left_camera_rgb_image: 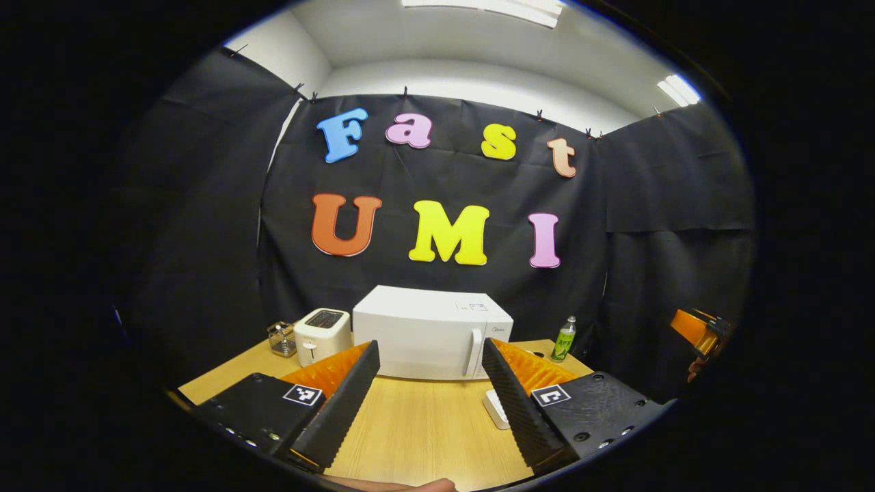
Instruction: Open the microwave oven with the left hand, put the food in, and close the microwave oven.
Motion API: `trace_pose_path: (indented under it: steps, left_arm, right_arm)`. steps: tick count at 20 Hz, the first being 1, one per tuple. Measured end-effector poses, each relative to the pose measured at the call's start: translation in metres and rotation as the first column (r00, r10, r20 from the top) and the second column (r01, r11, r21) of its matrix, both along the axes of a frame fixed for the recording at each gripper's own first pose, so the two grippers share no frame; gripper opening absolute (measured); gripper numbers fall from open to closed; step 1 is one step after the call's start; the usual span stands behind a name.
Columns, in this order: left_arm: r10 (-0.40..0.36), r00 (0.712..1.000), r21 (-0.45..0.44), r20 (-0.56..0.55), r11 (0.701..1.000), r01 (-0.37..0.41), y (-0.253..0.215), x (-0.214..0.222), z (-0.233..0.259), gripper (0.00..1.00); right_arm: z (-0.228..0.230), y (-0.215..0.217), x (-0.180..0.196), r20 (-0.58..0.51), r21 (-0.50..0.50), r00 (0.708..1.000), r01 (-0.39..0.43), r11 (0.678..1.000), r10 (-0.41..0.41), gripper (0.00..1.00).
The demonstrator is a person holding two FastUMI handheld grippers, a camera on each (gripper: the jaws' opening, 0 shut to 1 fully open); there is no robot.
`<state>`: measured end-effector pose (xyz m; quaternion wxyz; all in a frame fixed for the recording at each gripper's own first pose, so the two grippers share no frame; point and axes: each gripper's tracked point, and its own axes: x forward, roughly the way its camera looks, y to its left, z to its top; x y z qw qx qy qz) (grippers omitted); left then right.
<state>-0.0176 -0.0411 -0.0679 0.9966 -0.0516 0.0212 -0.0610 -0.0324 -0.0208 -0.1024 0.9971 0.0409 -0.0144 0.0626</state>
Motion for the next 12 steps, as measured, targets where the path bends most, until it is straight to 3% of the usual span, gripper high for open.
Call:
trace_pose_path:
  steps: [9,12]
  left_arm:
    - [0.005,0.998,0.086,0.063,0.996,-0.011,-0.003,-0.040,0.012,0.95]
    - [0.047,0.997,0.138,0.063,0.989,-0.055,0.007,-0.038,0.009,0.95]
  right_arm:
    - [0.027,0.024,-0.027,0.094,-0.040,0.995,-0.014,0.999,0.018,0.95]
    - [0.029,0.033,-0.036,0.109,-0.077,0.993,-0.035,0.996,0.044,0.95]
